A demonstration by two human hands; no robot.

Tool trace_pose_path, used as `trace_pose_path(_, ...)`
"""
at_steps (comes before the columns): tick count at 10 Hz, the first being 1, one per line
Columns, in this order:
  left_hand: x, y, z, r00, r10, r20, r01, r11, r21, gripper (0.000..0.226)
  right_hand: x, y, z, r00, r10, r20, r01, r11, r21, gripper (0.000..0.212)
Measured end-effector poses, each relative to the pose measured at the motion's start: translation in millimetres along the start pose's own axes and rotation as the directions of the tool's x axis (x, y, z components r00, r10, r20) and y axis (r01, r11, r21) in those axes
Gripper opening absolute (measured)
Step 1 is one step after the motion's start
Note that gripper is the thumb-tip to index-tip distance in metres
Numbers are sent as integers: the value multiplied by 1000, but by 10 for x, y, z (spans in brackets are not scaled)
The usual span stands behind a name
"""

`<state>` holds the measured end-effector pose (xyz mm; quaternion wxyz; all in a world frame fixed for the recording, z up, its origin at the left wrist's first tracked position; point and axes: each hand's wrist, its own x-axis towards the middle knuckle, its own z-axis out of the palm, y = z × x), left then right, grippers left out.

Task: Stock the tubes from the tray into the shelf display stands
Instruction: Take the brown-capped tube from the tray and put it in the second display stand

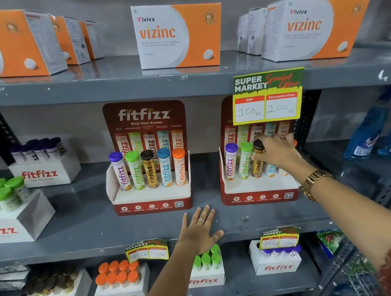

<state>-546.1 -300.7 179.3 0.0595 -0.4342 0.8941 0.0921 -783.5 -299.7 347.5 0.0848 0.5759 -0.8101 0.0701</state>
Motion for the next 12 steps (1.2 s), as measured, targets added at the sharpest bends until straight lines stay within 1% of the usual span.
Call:
trace_pose_path(2, -3, 8, -6, 1000, -2, -1, 2, 1000, -16, 66, 14, -37, 71, 998, -18, 64, 18, 1000, 7, 58)
trace_pose_path(3, -3, 4, 2, 1000, -3, -1, 3, 1000, -20, 66, 31, -34, 23, 993, -37, 110, 38, 999, -11, 68)
trace_pose_path(4, -5, 6, -1, 1000, 2, -4, -2, 1000, -17, 66, -3, -45, -62, 995, -39, 94, 40, 999, -5, 75)
trace_pose_path(5, -23, 15, -5, 1000, 1, -8, -1, 1000, -20, 66, -41, -63, -90, 996, -59, 67, 59, 998, 2, 69)
trace_pose_path(6, -66, 26, 7, 1000, -7, -18, 7, 1000, -18, 66, -73, -65, -75, 996, -88, 9, 88, 995, -43, 56)
trace_pose_path(7, -162, 47, 14, 1000, -24, -20, 24, 1000, 6, 65, -98, -59, -15, 993, -58, -107, 42, 988, -146, 44)
trace_pose_path(9, -244, 10, -75, 999, -34, -21, 34, 999, 3, 64, -80, -66, 3, 990, 12, -138, -28, 993, -115, 45)
trace_pose_path(10, -278, -22, -262, 994, -19, -112, 16, 1000, -27, 61, -199, -118, 57, 974, 7, -228, -19, 999, -49, 40)
trace_pose_path(11, -301, -32, -522, 954, -15, -300, -11, 996, -84, 55, -304, -219, 34, 944, -14, -329, 8, 1000, -21, 34)
trace_pose_path(12, -414, -81, -934, 760, -26, -650, -99, 983, -156, 40, -524, -561, 108, 907, -147, -394, 159, 987, -2, 25)
